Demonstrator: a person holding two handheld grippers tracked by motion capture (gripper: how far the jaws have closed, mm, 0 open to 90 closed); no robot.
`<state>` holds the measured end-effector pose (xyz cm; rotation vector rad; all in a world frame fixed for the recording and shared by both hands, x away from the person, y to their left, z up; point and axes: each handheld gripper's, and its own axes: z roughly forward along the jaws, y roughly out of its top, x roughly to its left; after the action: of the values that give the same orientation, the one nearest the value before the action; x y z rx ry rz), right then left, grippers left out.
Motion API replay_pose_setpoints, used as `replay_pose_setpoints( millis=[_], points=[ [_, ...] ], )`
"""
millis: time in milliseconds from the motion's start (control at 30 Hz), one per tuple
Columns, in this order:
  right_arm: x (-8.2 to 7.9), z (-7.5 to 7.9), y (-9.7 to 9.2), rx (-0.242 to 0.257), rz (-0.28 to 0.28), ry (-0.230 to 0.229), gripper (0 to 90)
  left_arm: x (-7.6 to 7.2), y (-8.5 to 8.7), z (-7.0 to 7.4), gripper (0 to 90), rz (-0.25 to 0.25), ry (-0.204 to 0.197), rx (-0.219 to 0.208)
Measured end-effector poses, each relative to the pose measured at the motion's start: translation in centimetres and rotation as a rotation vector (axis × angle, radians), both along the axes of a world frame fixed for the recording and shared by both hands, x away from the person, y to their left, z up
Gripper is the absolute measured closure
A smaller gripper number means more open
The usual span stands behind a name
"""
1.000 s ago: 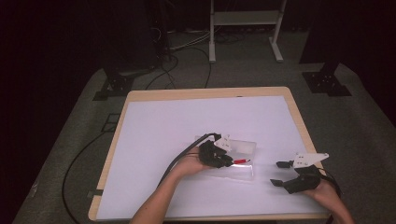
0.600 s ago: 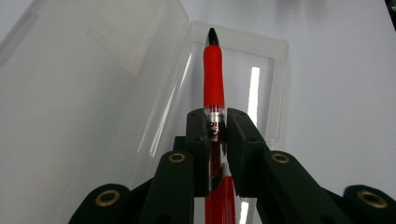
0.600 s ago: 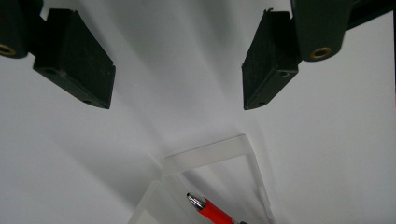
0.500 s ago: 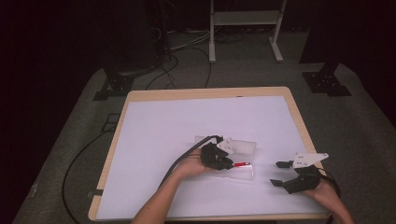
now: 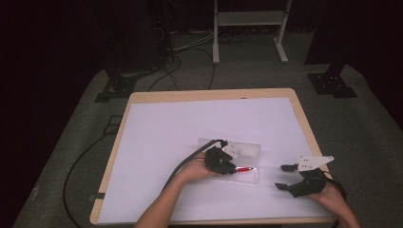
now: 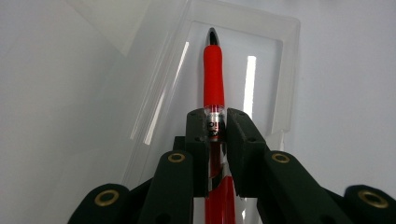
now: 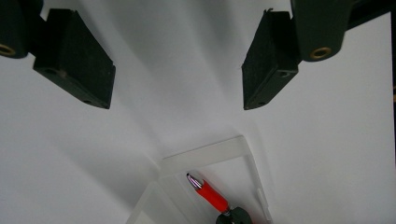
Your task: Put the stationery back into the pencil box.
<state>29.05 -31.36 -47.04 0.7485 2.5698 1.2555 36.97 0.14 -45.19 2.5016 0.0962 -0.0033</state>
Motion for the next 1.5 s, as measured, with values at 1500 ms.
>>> replay_pose_setpoints(
  millis=[1500],
  points=[
    [0.0, -0.1, 0.1, 0.001, -0.014, 0.003, 24.2, -0.2, 3.0, 1.2, 65.1, 0.074, 0.007, -0.108]
  ],
)
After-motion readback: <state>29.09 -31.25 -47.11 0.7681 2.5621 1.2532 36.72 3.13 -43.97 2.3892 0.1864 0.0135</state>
